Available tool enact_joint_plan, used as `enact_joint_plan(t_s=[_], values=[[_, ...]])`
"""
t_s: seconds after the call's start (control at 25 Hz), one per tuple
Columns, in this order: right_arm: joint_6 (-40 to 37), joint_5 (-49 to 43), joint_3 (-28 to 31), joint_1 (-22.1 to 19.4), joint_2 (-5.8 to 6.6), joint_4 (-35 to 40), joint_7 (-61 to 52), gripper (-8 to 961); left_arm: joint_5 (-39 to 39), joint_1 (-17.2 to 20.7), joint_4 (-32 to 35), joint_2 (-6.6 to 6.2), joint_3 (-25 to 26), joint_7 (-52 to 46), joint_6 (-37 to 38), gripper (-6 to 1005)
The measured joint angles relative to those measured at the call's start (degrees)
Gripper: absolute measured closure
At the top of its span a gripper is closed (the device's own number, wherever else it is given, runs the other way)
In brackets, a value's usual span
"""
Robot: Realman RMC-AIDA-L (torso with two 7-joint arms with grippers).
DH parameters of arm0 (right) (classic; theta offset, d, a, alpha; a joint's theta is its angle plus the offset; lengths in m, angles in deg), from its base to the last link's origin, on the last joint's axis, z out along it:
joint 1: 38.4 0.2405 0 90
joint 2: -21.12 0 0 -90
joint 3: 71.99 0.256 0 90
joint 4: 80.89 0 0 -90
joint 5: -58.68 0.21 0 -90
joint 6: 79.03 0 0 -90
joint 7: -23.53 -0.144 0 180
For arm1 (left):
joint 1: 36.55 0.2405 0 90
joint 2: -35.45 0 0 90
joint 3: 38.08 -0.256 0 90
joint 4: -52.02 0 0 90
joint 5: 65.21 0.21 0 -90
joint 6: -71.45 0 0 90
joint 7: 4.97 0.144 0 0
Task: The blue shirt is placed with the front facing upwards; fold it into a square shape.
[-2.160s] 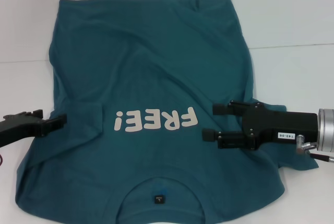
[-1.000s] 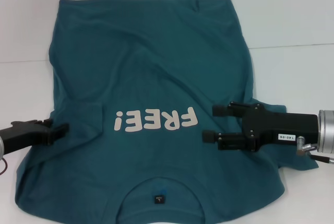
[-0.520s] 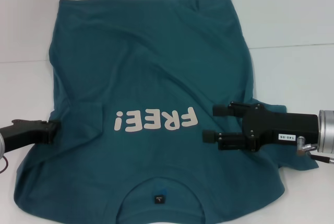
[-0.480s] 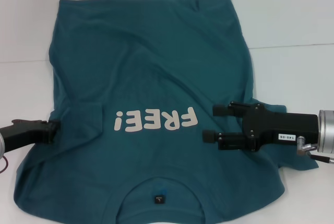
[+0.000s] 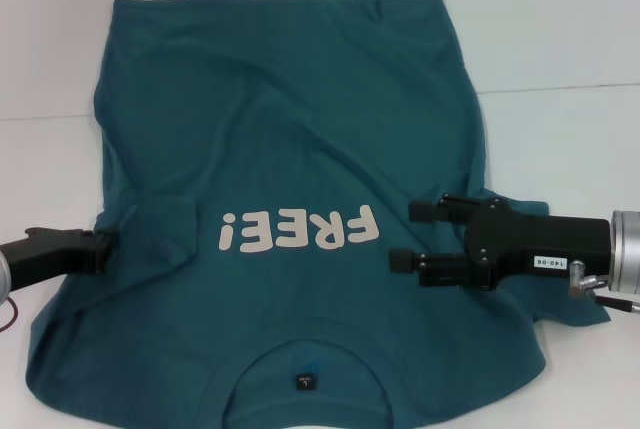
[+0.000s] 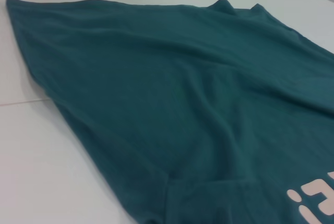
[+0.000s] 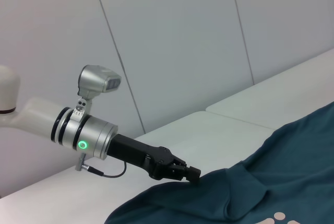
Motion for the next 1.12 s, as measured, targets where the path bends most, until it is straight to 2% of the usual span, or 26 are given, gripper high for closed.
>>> enact_joint_plan(t_s=[0.52, 1.12], values=[[-0.21, 0.00, 0.12, -0.18, 0.00, 0.00, 0.00, 96, -0.17, 0.62, 2.98, 0.06, 0.04, -2.80, 8.54, 1000], [-0.27, 0.00, -0.12, -0.19, 0.00, 0.00, 0.08, 102, 2.22, 3.08, 6.14, -0.12, 0.58, -3.76, 17.50, 999]])
